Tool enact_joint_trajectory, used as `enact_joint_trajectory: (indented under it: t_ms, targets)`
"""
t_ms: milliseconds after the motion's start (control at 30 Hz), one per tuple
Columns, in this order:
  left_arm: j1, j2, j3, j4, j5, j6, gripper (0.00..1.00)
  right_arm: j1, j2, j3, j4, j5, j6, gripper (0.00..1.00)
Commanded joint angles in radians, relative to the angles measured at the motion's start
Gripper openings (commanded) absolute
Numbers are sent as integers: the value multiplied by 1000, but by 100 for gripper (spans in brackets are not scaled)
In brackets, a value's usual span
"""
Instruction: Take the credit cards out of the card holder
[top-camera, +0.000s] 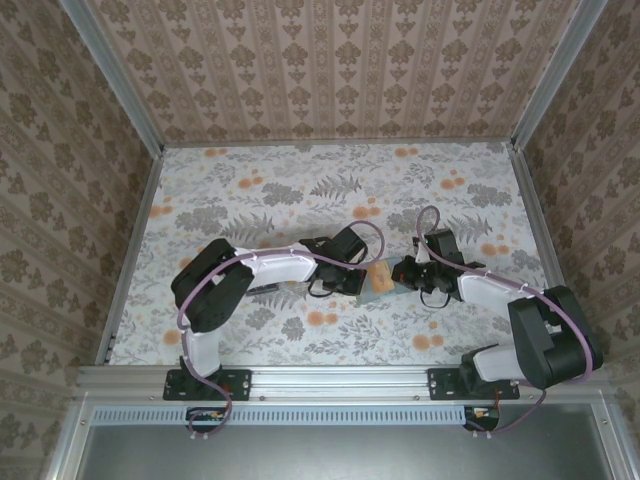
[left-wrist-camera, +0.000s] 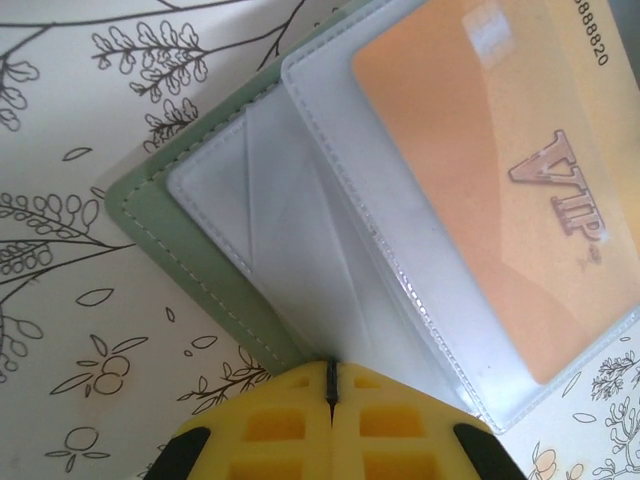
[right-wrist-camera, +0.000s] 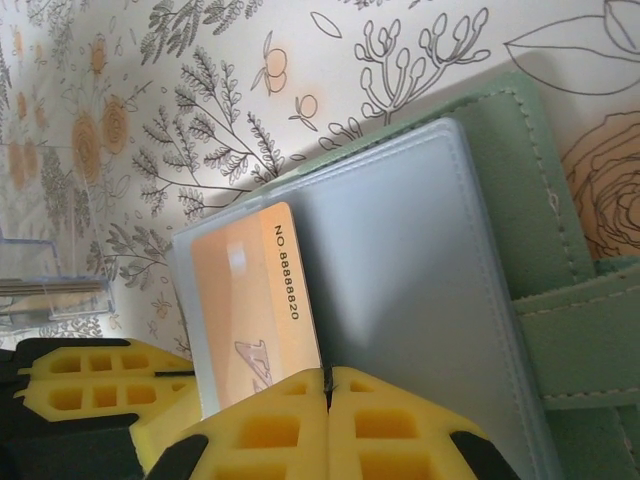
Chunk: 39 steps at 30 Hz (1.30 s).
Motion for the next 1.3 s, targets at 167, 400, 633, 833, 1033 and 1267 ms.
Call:
enact_joint_trajectory:
  t_ms: [167,400,633,833,1033,1267]
  targets:
    - [6,-42,-19,-92,-48,25,0,-8,25,-12,-18,4,-5,0]
    - [-1,-89,46,-113,-68,27,15,-8,27,-11,-5,-18,-3,0]
    - [-14,-28,137,-104,-47,44,14,-7,61,-9,5,-38,-1,0]
    - [-32,52,216,-98,-38,48,14,-7,66,-8,5,-42,-1,0]
    - [-34,95,213,-116,-47,46,10,-7,68,-7,5,-43,0,0]
    - [-35,125,179,-106,-40,32,8,-7,69,-6,18,-56,8,8]
